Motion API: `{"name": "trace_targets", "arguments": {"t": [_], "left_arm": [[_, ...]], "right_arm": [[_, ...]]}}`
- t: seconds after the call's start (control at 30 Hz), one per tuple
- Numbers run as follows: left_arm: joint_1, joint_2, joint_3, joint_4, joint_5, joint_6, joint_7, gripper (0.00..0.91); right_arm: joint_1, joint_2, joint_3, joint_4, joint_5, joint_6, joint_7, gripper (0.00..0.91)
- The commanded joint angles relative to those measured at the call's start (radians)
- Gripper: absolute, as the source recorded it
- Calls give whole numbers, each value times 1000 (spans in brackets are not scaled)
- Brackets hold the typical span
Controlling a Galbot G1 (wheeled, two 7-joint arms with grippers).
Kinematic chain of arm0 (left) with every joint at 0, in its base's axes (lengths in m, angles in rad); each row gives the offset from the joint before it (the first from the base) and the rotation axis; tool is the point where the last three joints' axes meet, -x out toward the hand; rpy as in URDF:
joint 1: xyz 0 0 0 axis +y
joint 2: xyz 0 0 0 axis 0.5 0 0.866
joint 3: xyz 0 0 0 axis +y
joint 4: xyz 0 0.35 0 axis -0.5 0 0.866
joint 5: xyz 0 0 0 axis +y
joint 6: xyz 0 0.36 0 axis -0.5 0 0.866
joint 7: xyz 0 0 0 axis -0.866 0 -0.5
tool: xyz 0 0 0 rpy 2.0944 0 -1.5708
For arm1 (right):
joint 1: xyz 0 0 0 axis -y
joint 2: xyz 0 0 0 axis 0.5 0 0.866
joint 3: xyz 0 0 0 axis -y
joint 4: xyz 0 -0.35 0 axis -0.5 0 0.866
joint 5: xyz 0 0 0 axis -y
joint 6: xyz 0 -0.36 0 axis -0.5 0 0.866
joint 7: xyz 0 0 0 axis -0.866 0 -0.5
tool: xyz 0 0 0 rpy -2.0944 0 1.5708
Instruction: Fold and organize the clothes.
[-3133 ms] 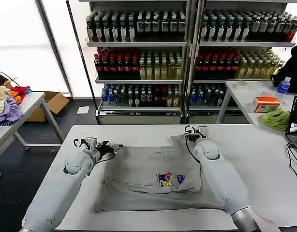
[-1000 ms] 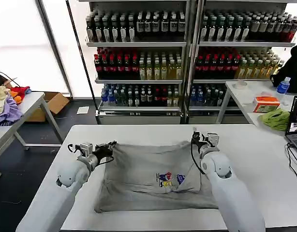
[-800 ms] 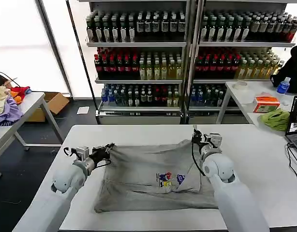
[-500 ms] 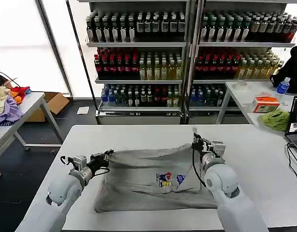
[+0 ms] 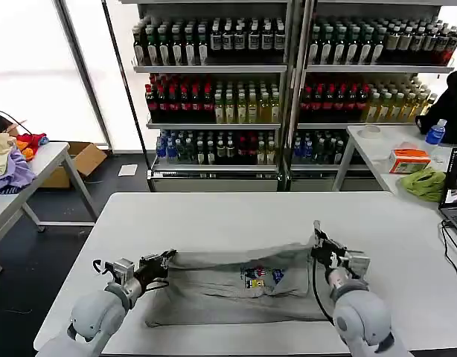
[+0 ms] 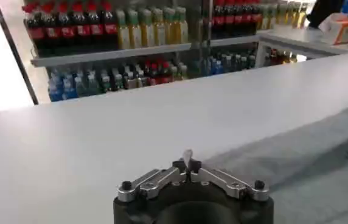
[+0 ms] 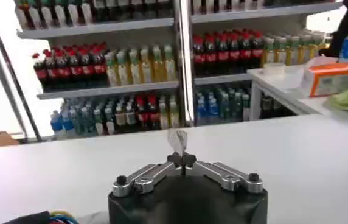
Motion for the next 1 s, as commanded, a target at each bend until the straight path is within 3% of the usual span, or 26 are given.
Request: {"name": "trace_targets", "arguments": {"t": [0.03, 0.53, 1.0], "left_arm": [[40, 3, -8, -16, 15, -3, 1, 0], [61, 19, -20, -31, 16, -12, 15, 0], [112, 19, -37, -78, 52, -15, 32, 20]], "right_arm": [[-161, -2, 44, 58, -35, 1, 5, 0], [-232, 21, 22, 45, -131, 21, 21, 0], [-211, 23, -14, -34, -209, 54, -6, 0]]}}
